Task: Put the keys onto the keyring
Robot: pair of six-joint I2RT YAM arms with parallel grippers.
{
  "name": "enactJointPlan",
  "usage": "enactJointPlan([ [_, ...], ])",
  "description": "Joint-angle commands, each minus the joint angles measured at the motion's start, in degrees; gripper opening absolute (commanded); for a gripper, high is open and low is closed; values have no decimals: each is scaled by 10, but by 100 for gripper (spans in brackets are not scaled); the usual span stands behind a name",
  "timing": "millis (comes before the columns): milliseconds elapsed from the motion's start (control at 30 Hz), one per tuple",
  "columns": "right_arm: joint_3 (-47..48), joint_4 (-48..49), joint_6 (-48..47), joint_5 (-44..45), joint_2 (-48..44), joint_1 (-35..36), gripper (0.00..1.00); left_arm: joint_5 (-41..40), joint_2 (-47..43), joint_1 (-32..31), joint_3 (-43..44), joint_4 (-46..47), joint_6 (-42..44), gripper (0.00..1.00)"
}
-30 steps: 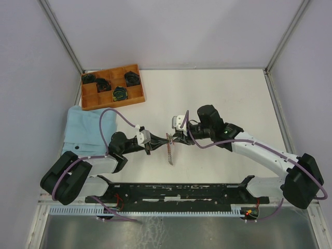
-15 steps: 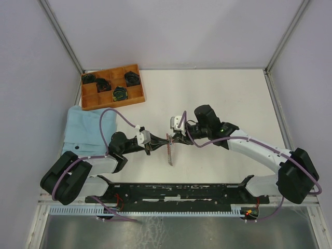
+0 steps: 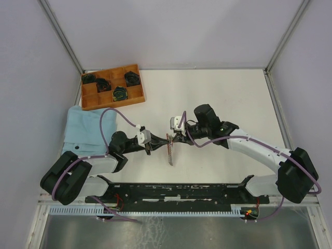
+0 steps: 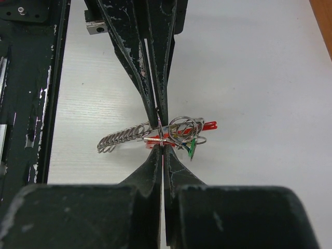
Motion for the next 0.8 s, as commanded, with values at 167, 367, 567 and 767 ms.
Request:
enactJointPlan([
  [167,50,-12,-8,-18,-8,3,1,13,-11,1,39,-34,-4,3],
  [367,65,-34,-17,-1,0,14,1,11,-16,0,44,-52,-2,3],
  [567,78,-52,-24,19,5,26,1,8,-18,0,51,-72,2,3],
  [767,92,-65,-28,33,14,36,1,4,-21,-2,58,-97,8,3],
])
